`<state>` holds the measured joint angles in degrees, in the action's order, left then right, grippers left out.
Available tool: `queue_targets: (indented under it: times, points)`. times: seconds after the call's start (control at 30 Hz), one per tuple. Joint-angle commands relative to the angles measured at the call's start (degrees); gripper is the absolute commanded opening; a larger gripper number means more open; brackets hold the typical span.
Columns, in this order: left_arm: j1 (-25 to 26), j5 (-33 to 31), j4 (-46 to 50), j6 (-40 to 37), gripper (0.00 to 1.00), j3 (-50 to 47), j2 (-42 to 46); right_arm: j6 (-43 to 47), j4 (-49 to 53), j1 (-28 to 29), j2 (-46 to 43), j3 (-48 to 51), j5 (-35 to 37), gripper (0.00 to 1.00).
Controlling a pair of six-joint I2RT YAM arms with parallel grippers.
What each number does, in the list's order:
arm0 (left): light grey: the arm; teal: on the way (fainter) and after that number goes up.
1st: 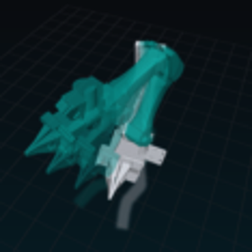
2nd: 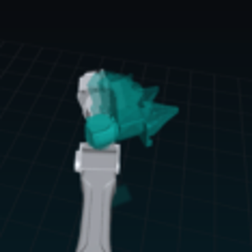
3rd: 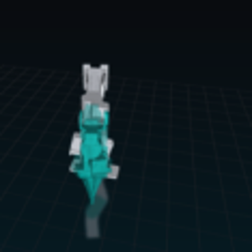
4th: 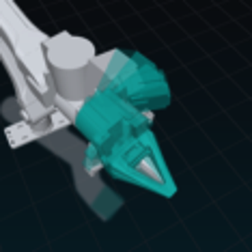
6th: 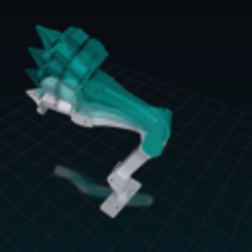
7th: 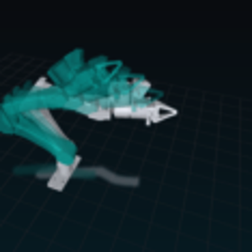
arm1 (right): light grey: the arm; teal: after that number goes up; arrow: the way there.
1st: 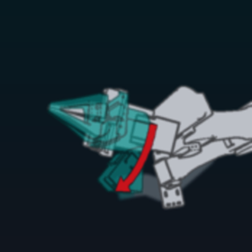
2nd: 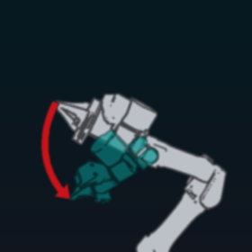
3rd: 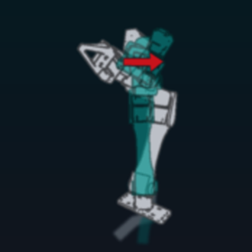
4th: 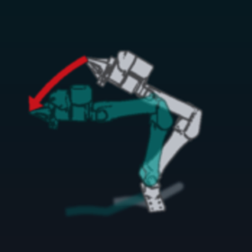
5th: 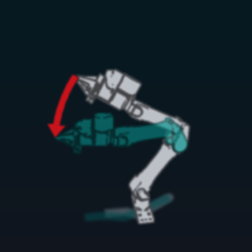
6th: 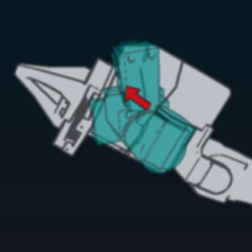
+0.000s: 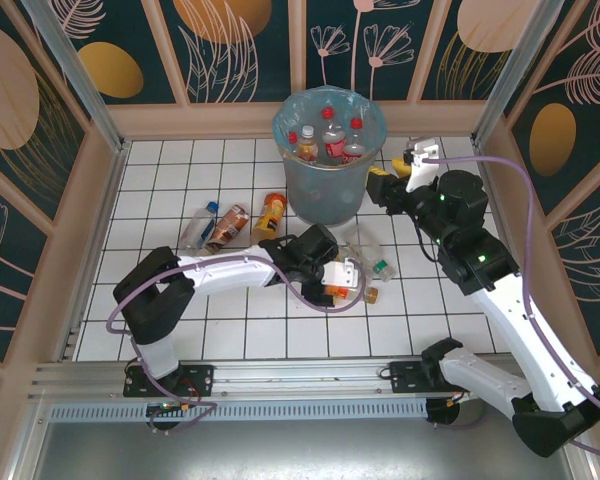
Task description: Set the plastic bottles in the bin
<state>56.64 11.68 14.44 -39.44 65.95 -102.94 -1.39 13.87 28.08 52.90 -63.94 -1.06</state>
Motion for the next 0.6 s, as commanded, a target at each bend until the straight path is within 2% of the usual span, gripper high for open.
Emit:
queue_targets:
  times: [0.0,0.23,0.47,0.57]
  points:
    - [0.2,1.3,3.0,-0.5,0.84,0.8,-2.1,1.0,-0.6,-0.5,-1.0,0.8,1.1,0.54]
    - [0.6,-3.4,2.9,-0.6,0.83,0.7,-4.5,0.7,-1.4,-0.5,-0.6,0.8,0.4,0.55]
    - [0.8,-2.4,3.3,-0.5,0.62,0.6,-3.7,0.7,-1.3,-0.5,-0.6,0.7,0.6,0.55]
    - [0.8,-0.8,1.9,-0.7,0.57,-0.8,-0.6,0.9,-1.3,-0.5,-0.6,0.5,0.7,0.55]
